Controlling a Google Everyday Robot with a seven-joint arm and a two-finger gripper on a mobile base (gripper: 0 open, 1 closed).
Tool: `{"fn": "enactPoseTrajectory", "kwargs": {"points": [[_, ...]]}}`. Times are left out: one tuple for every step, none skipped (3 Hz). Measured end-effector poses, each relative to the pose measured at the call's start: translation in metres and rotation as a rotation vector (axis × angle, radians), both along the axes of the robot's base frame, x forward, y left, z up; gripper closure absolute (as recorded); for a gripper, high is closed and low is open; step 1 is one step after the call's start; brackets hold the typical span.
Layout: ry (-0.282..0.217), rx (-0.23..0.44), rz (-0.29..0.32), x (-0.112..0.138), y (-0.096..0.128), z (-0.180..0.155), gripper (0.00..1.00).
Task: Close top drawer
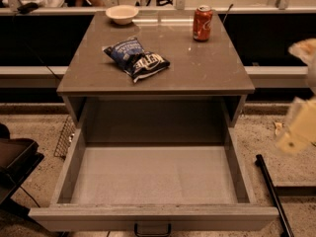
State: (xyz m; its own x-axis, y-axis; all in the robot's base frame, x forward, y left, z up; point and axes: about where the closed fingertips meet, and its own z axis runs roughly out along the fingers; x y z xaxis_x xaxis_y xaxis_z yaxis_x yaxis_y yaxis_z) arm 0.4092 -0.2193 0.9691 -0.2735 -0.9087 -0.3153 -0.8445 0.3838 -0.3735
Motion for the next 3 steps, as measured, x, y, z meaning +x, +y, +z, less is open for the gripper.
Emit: {"fn": "enactPoseTrajectory", "kwargs": {"points": [[-0.046,0.041,-0.069,-0.034,-0.013,-0.034,0.0],[-0.059,0.041,-0.095,-0.066,-0.014,-0.082,0.0],[-0.004,0.028,-0.091,-0.098,-0.013,-0.15,0.0]]}}
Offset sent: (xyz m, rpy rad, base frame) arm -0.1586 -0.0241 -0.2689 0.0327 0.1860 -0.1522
